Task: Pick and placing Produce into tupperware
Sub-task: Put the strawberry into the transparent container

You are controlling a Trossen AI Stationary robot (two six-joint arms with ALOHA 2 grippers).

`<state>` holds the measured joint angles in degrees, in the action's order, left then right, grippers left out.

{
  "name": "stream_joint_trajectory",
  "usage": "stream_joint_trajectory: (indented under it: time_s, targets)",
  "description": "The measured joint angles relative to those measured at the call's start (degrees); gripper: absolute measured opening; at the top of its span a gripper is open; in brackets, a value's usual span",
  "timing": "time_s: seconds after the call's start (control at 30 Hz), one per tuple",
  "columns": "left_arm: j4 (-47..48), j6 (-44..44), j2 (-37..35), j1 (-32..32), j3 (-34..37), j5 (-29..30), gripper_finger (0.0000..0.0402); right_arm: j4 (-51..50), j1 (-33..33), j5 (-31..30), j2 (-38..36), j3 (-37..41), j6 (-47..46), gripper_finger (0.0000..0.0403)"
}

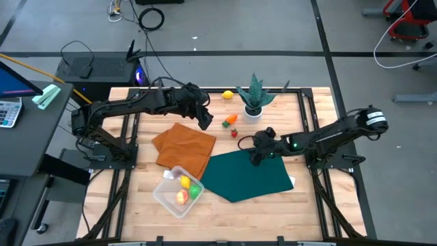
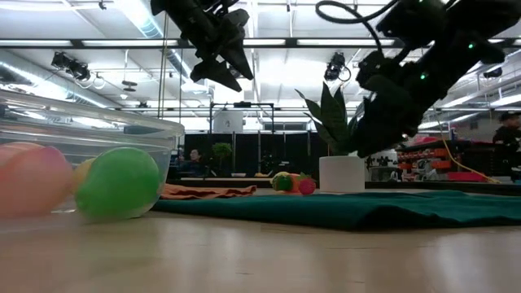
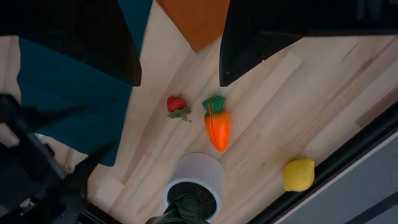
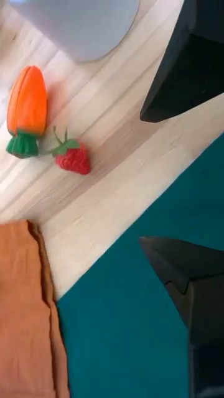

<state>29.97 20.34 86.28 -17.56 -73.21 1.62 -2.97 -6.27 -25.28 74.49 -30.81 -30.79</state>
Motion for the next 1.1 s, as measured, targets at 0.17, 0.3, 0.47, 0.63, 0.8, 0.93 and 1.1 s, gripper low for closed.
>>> stream_joint_trajectory:
  time_s: [0.17,0.3,0.47,0.63,0.8,0.93,1.1]
  targets:
    - [-0.29,-2.94,-0.09,-0.1,0.0,0.03,0.0222,7.78,1.81,-0.22,5.33,-0.48,0.11,0.0291]
    - [-0.62,-4.32,-0.15,-0.99,0.05,0.06,0.0216,12.13,3.62,-0.22,8.25,-0.47,-0.44,0.0293]
    - [-0.82,-4.22,-0.2,-2.45,0.61,0.03,0.0207,14.43,4.94,-0.31,10.01,-0.48,0.03,0.0291]
    - [-1.1,-4.63,-0.25,-3.0,1.01,-0.33,0.0195,15.97,6.17,-0.2,10.74,-0.51,0.9,0.0291]
    - [-6.04,-1.84,-2.55,-3.06,9.63,-0.77,0.0178,17.12,7.23,-0.2,11.09,-0.48,0.56,0.0291]
    - [-15.17,1.34,-9.05,-3.12,18.35,-2.38,0.0164,17.47,7.41,-0.2,11.01,-0.48,0.47,0.0291]
    - [-19.2,1.48,-18.96,-5.65,27.08,-1.05,0.015,17.5,7.39,0.0,11.53,-1.25,0.66,0.0291]
